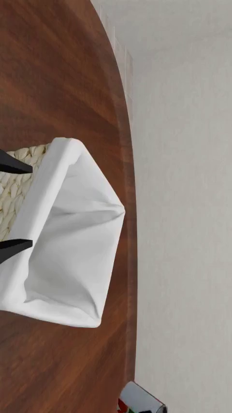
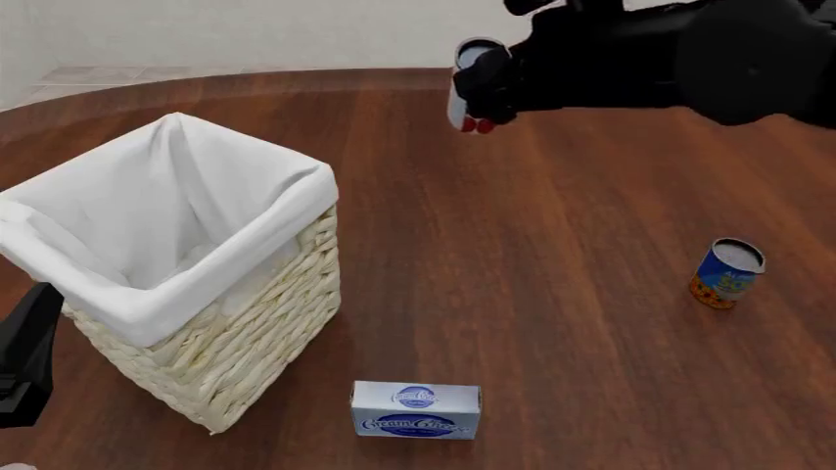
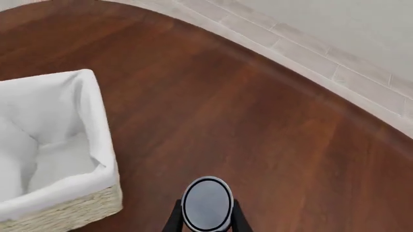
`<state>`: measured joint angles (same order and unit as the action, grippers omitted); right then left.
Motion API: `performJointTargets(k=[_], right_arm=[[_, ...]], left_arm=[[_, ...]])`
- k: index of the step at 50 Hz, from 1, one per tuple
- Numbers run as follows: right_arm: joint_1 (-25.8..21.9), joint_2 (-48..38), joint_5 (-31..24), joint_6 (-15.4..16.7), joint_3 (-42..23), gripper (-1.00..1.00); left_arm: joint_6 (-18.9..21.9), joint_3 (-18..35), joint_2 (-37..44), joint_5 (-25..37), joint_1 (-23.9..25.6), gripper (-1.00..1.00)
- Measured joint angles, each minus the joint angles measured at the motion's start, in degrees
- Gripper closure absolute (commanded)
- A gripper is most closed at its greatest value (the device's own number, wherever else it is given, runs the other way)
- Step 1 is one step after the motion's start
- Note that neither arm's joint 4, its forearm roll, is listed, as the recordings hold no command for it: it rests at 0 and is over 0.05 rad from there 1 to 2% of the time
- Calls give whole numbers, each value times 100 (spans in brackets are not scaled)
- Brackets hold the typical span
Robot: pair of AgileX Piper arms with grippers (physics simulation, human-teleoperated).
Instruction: Pick up the tomato sauce, and put it in the basket.
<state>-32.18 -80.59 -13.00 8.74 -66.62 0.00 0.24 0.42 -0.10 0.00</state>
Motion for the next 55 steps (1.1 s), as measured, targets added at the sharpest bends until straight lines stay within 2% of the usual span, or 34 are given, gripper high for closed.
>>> performJointTargets(k=[33, 55], right_arm=[[-1179, -1340, -547, 140, -1921, 100], [-1739, -1920, -835, 164, -2585, 100]], left_arm=[[0, 0, 0, 0, 0, -100], [0, 0, 0, 0, 0, -100]])
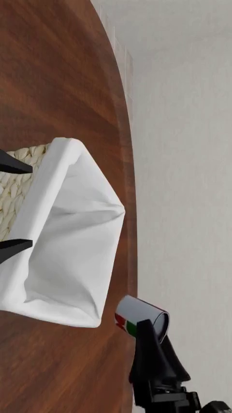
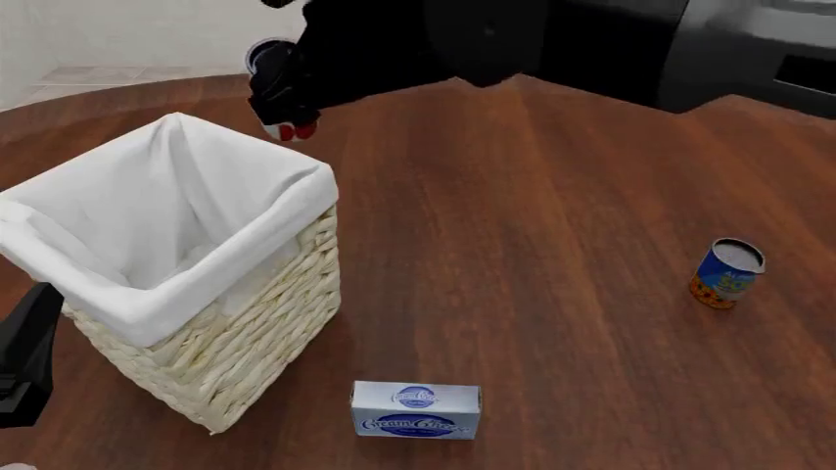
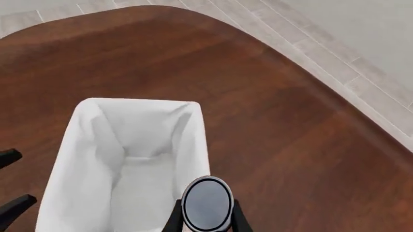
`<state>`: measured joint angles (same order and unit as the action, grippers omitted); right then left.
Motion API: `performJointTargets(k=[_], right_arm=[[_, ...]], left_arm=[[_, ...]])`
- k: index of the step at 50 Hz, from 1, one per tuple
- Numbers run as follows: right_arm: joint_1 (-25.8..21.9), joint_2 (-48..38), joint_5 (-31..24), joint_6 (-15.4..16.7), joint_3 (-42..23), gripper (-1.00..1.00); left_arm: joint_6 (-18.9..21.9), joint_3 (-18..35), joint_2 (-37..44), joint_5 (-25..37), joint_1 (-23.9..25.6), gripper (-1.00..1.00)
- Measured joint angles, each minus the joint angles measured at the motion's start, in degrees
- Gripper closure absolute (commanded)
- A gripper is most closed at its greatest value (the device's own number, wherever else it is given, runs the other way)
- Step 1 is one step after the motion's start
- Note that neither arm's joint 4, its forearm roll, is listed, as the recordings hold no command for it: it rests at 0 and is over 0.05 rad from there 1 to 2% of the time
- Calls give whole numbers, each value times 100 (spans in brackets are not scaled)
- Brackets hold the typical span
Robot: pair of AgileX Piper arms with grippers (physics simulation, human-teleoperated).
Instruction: Pick up the tomato sauce, and put it in the basket.
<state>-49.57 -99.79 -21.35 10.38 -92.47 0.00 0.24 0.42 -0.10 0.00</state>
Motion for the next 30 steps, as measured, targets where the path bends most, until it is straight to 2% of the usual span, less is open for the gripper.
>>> performJointTargets(k=[30], right_arm=[[-462, -603, -145, -59, -341, 100]], left_arm=[[0, 0, 0, 0, 0, -100]])
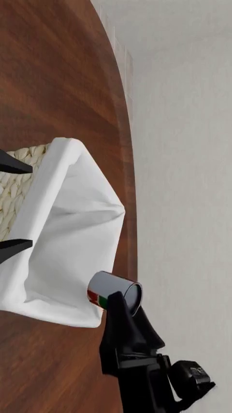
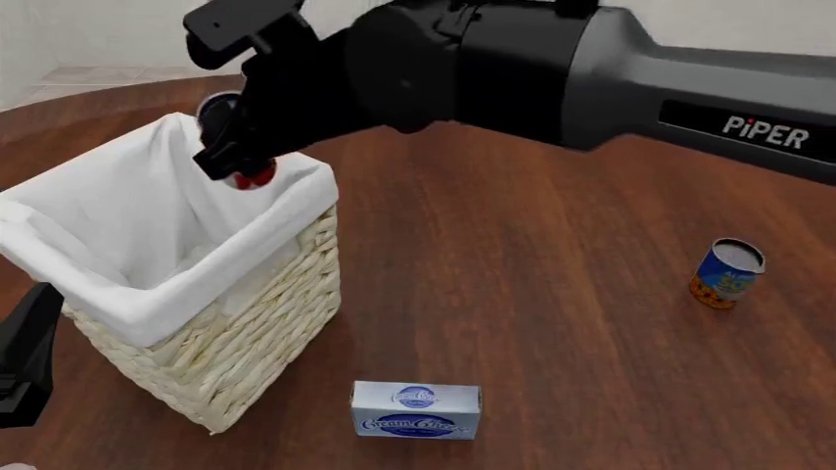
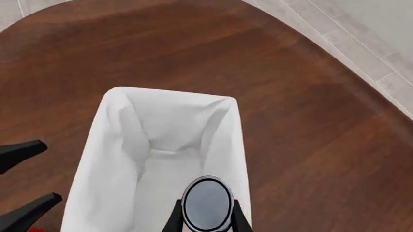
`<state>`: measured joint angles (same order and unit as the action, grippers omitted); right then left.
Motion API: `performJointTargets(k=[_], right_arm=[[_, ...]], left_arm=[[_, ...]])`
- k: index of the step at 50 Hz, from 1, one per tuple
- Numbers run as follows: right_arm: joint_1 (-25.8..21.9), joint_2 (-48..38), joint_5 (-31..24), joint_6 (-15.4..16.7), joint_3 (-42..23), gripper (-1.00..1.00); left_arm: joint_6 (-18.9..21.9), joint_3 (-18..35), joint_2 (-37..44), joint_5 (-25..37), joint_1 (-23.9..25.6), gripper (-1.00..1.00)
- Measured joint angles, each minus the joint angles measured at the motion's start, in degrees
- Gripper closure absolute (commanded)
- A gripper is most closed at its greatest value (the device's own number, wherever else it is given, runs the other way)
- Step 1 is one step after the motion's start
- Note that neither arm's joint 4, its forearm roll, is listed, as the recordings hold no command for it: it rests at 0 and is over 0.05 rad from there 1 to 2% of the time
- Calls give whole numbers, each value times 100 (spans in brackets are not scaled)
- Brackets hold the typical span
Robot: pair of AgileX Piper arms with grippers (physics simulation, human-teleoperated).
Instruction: Pick up the tomato sauce, and put it in the basket.
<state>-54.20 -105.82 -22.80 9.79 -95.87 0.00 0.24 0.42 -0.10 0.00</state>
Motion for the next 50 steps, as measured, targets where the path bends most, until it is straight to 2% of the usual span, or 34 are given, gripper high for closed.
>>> performJointTargets(k=[49, 50], right_arm=[[-264, -1271, -173, -120, -1024, 100], [-266, -1291, -175, -122, -1039, -100]], left_arm=[[0, 0, 0, 0, 0, -100], [0, 0, 0, 0, 0, -100]])
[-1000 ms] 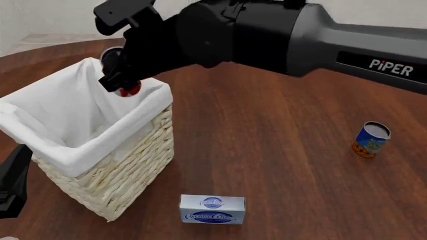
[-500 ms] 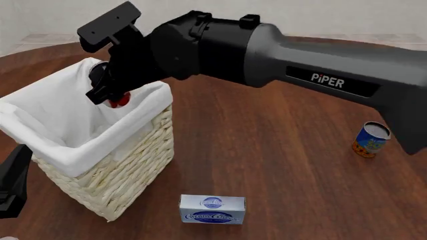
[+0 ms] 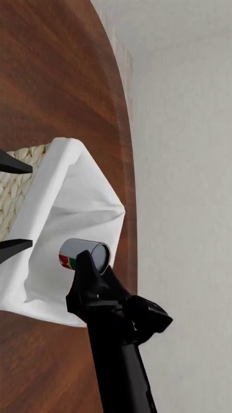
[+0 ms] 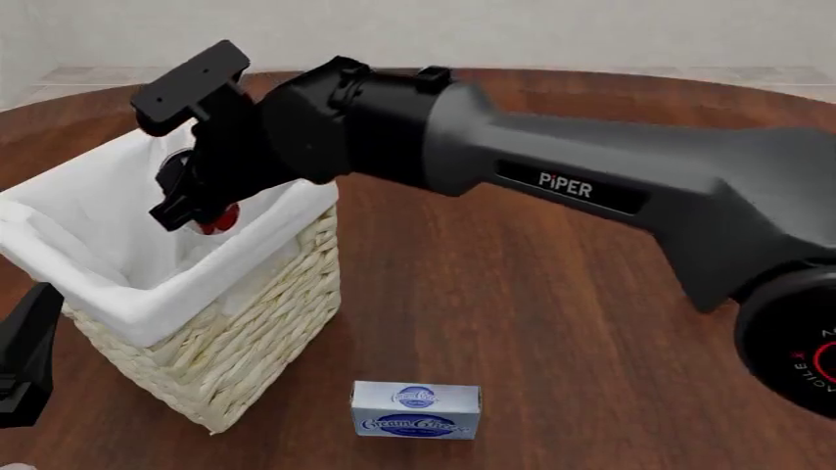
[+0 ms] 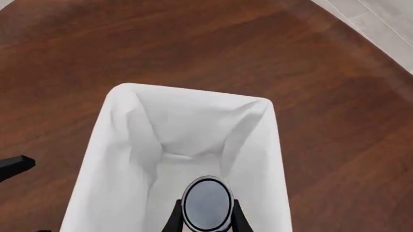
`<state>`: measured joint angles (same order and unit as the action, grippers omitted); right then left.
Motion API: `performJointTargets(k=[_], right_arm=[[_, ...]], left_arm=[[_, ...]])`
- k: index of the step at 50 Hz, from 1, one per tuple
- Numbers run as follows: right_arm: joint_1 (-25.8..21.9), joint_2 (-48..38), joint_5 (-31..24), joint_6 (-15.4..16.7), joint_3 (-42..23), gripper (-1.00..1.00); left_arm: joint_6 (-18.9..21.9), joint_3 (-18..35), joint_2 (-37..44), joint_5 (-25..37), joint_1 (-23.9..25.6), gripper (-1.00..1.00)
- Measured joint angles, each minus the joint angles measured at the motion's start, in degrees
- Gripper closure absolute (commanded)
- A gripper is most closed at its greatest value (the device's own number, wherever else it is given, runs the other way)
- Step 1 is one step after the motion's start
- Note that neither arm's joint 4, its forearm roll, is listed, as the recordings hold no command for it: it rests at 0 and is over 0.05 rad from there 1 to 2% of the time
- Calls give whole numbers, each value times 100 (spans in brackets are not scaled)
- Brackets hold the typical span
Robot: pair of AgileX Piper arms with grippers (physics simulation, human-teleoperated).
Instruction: Pick up the tomato sauce, and put it in the basket.
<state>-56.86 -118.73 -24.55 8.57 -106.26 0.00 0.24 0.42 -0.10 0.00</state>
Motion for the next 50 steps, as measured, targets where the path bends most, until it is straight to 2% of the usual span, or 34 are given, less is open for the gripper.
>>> performJointTargets(k=[29, 50], right_arm=[[-42, -120, -47, -67, -229, -100], [-90, 263, -111, 40, -90, -100]], left_arm=[[0, 0, 0, 0, 0, -100], [0, 0, 0, 0, 0, -100]])
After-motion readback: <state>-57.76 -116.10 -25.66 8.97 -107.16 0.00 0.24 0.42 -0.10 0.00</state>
